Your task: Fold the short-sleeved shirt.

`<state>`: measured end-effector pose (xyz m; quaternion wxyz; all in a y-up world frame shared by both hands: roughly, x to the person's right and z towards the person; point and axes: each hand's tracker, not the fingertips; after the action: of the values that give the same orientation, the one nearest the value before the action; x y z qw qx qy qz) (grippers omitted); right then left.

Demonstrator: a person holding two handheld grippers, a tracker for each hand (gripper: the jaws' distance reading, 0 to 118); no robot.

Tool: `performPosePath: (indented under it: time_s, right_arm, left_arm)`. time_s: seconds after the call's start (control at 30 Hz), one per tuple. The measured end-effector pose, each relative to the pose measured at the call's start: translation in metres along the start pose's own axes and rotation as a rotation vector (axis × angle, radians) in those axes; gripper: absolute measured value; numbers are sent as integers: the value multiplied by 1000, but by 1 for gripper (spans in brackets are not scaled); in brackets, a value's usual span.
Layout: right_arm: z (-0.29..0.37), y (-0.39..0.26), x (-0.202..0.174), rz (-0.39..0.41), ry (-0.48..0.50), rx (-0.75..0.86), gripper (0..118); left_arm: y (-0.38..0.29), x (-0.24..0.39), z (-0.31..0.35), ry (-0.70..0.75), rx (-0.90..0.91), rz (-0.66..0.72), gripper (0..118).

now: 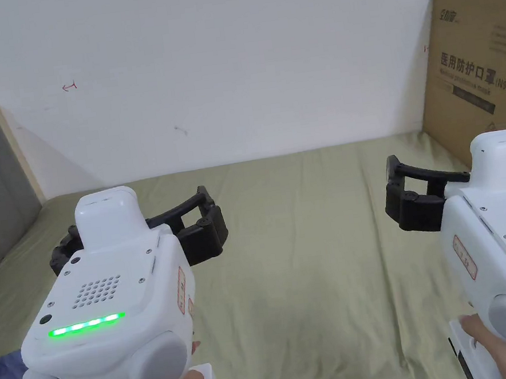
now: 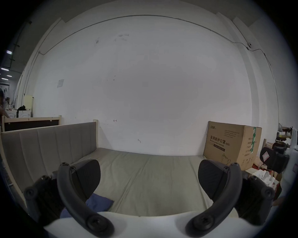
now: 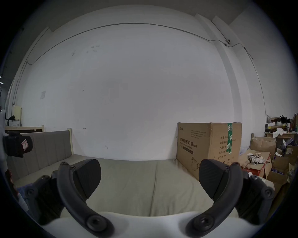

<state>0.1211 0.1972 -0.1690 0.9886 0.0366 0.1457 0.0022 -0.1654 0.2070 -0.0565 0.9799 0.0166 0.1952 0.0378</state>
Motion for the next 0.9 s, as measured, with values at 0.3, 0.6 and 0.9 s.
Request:
performPosePath:
  time_s: [0.3, 0.6, 0.9]
  right_arm:
    - [-1, 3, -3, -1, -16, -45, 117]
    - [-2, 4, -4, 4, 108, -125, 0]
    - [-3, -5, 0, -40, 79, -129, 0]
  left_arm:
    - [0, 2, -3, -17, -18, -20, 118]
    - [6, 6, -5, -28, -102, -133, 0]
    - [1, -4, -4, -67, -133, -97, 0]
